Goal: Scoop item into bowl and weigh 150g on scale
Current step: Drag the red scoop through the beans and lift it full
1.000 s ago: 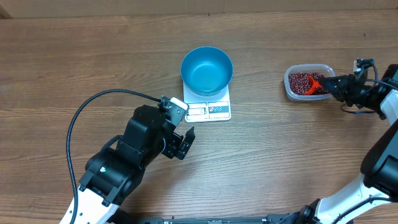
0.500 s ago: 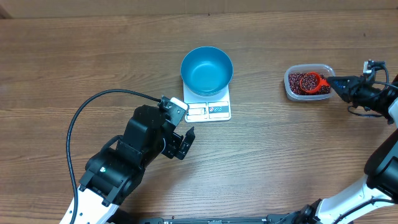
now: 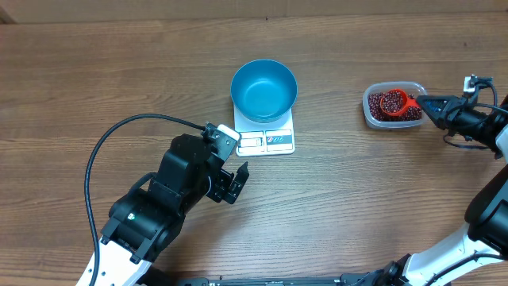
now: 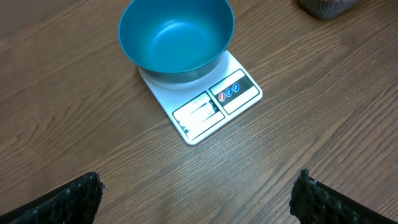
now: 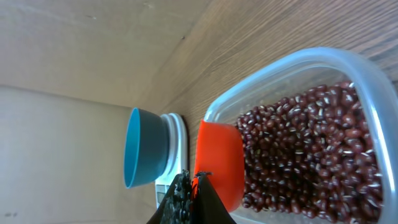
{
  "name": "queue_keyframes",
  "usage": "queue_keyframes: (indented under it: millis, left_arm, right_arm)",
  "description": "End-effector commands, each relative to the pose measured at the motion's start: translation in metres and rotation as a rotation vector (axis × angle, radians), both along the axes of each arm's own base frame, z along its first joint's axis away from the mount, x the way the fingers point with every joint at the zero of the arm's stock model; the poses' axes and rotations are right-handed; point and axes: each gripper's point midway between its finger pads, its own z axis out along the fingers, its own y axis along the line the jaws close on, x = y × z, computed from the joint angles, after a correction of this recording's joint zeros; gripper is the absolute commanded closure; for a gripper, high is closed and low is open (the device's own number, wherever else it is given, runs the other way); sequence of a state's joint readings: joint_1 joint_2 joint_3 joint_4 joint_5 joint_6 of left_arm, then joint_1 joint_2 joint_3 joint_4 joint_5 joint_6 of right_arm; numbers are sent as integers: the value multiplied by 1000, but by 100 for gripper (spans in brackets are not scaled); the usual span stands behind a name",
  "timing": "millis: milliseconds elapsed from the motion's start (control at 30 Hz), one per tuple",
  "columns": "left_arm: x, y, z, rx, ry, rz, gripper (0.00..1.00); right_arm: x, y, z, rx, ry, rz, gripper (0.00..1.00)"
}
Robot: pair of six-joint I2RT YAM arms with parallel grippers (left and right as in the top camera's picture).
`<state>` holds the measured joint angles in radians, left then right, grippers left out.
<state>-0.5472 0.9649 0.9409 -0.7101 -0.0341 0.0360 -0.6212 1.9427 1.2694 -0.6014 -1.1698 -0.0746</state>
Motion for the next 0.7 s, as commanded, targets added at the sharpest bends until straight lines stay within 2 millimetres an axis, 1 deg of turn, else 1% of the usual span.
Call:
queue_keyframes:
  millis: [0, 233, 500, 667]
  left_arm:
    - [1, 3, -2, 18, -7, -3, 0]
    - [1, 3, -2, 18, -7, -3, 0]
    - [1, 3, -2, 18, -7, -3, 0]
    - [1, 3, -2, 18, -7, -3, 0]
  right_arm:
    - [-3, 5, 5, 61, -16, 18, 96]
    - [-7, 10, 9, 130, 16, 18, 96]
    - [-14, 22, 31, 286, -5, 54, 96]
    - [-17, 27, 31, 319, 29, 58, 96]
